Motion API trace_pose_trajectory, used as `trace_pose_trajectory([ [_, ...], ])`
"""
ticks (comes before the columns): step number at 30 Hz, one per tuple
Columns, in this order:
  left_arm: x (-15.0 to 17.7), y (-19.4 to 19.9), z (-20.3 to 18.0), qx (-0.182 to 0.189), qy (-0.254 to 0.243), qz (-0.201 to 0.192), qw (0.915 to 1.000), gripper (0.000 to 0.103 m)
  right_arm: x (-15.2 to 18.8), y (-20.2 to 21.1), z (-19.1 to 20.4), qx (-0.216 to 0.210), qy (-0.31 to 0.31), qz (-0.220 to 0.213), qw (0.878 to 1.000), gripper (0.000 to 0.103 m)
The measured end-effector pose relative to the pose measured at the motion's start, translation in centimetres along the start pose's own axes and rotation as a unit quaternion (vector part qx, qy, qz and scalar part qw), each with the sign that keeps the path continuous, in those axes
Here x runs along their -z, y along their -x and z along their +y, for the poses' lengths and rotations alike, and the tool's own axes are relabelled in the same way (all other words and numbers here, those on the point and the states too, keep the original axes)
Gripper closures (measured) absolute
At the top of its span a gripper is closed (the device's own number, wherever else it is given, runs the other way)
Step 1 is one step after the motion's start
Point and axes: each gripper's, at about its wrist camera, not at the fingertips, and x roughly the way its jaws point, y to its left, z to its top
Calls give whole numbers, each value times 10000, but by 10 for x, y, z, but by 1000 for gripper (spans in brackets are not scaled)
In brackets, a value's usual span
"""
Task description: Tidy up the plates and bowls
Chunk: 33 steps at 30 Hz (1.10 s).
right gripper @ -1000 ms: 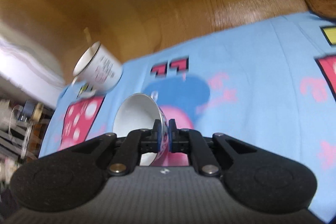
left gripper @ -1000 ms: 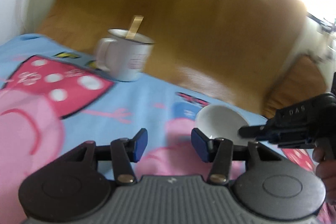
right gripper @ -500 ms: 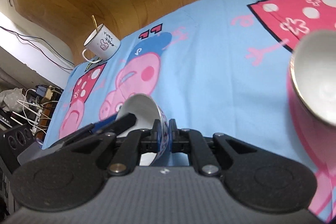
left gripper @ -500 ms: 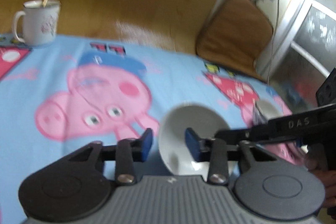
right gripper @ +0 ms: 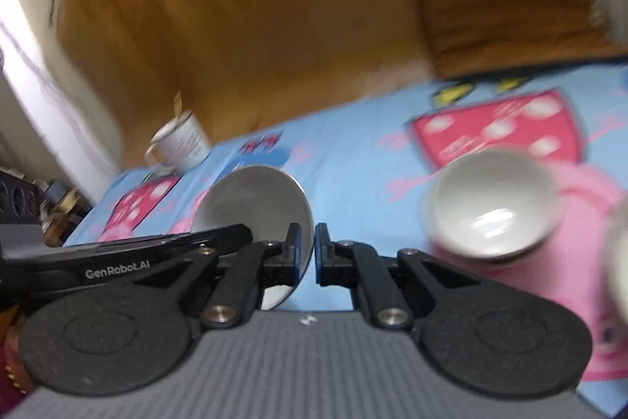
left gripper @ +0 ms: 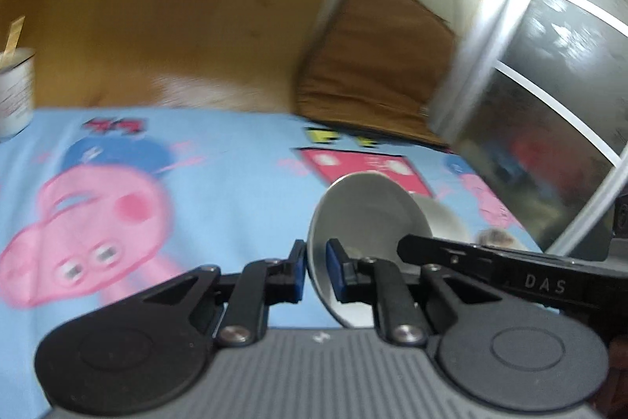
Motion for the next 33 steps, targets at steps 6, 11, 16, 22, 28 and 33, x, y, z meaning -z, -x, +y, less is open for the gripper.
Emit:
trace_pose_trajectory([
  [6, -20, -46, -44, 335, -273, 288, 9987, 89, -5, 29, -37, 669, -54, -670, 9955, 94],
  [11, -26, -75, -61, 356, -260, 512, 9977, 89, -5, 31, -67, 856, -318, -759, 9929, 94],
  [16, -27, -94, -72, 141, -339, 612, 9974, 89, -4, 28, -87, 911, -446, -765, 9919, 91],
  [22, -27, -101, -80, 65, -376, 617, 9974, 82, 0, 34, -96, 1019, -524, -994, 9884, 76],
  [28, -27, -91, -90, -186, -590, 366, 9974, 73, 0, 45, -97, 1061, -414, -1231, 9858, 75],
  [33, -28, -79, -94, -498, -803, 143, 9954, 67, 1, 47, -94, 973, -424, -1239, 9866, 75],
])
